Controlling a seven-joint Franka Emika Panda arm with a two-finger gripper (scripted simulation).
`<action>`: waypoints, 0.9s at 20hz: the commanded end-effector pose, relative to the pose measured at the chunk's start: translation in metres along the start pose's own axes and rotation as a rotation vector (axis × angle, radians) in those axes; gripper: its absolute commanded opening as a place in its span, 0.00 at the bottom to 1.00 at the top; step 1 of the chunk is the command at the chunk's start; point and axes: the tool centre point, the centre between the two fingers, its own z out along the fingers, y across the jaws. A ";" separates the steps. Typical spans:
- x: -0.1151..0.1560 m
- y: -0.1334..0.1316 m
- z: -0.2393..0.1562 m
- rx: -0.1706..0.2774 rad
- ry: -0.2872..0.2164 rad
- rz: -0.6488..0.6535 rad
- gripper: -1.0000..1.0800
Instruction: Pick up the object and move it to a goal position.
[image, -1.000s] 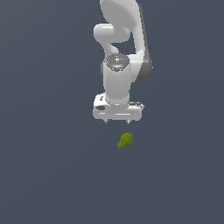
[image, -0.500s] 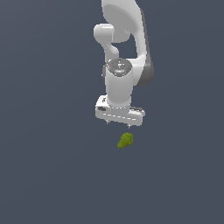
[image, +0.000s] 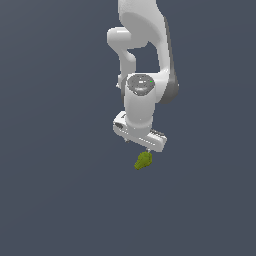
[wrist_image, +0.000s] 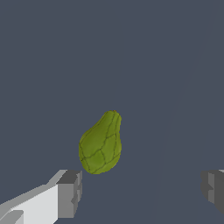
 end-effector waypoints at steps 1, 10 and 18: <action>0.000 -0.003 0.004 -0.002 -0.001 0.065 0.96; 0.000 -0.012 0.019 -0.012 -0.002 0.293 0.96; 0.000 -0.021 0.032 -0.022 0.002 0.495 0.96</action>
